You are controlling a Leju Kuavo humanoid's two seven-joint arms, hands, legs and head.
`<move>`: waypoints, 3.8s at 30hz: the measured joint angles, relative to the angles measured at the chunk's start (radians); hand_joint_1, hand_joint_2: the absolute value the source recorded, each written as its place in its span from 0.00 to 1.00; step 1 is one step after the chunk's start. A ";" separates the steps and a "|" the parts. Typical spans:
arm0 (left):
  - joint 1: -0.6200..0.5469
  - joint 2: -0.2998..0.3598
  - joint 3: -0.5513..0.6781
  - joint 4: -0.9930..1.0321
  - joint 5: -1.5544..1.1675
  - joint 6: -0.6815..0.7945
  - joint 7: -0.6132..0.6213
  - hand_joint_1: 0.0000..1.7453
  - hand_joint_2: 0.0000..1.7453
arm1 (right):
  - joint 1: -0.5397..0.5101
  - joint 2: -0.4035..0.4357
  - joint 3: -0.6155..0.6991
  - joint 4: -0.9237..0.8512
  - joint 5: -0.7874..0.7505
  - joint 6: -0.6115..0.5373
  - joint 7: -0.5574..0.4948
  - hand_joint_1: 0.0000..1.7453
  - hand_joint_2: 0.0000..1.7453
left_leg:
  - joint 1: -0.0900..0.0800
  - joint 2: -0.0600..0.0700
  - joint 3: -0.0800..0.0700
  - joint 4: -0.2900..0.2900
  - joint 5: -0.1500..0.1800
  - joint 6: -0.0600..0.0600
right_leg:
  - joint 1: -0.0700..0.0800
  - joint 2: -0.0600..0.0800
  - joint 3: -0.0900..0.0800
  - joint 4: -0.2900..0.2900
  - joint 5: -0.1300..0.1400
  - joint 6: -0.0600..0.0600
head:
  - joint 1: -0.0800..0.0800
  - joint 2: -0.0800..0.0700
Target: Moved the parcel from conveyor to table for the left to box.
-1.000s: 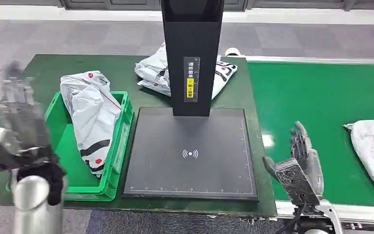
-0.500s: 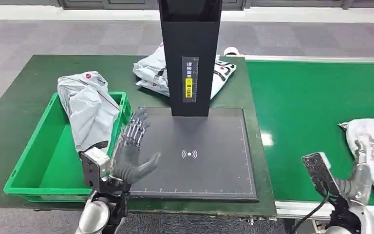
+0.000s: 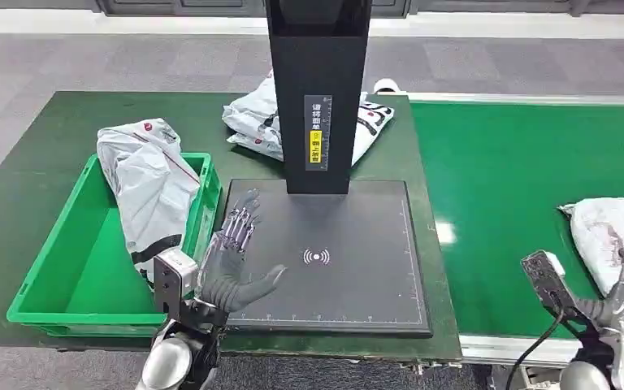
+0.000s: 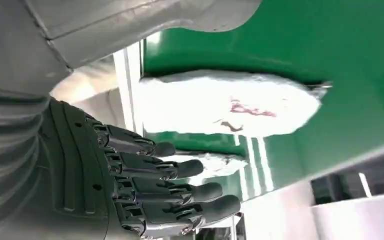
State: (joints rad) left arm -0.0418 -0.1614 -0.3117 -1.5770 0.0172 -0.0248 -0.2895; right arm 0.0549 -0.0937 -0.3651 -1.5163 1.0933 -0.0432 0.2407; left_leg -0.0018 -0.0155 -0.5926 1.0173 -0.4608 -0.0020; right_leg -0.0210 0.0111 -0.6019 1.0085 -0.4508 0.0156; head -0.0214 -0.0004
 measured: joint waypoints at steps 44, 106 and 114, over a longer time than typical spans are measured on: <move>-0.017 0.005 -0.007 0.170 0.070 -0.003 -0.040 0.00 1.00 | -0.726 -0.358 0.083 1.197 0.168 -0.085 0.158 0.00 1.00 | -0.001 -0.003 -0.001 0.000 0.003 0.003 | -0.001 -0.002 0.000 0.000 0.002 0.002 | 0.000 0.000; -0.029 0.001 -0.015 0.302 0.131 -0.005 -0.049 0.00 1.00 | -0.742 -0.349 0.067 1.236 0.178 0.491 -0.037 1.00 1.00 | -0.001 -0.003 -0.001 0.000 0.003 0.003 | -0.001 -0.002 0.001 0.000 0.002 0.002 | 0.000 0.000; -0.029 0.001 -0.015 0.302 0.146 -0.004 -0.049 0.00 1.00 | -0.741 -0.349 0.068 1.236 0.162 0.469 -0.055 1.00 1.00 | -0.001 -0.003 -0.001 0.000 0.003 0.003 | -0.001 -0.002 0.001 0.000 0.002 0.002 | 0.000 0.000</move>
State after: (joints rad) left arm -0.0708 -0.1606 -0.3269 -1.2745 0.1636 -0.0286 -0.3384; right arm -0.6866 -0.4429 -0.2975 -0.2800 1.2555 0.4257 0.1854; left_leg -0.0031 -0.0185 -0.5935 1.0176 -0.4580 0.0010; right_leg -0.0222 0.0088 -0.6014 1.0087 -0.4487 0.0174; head -0.0210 0.0000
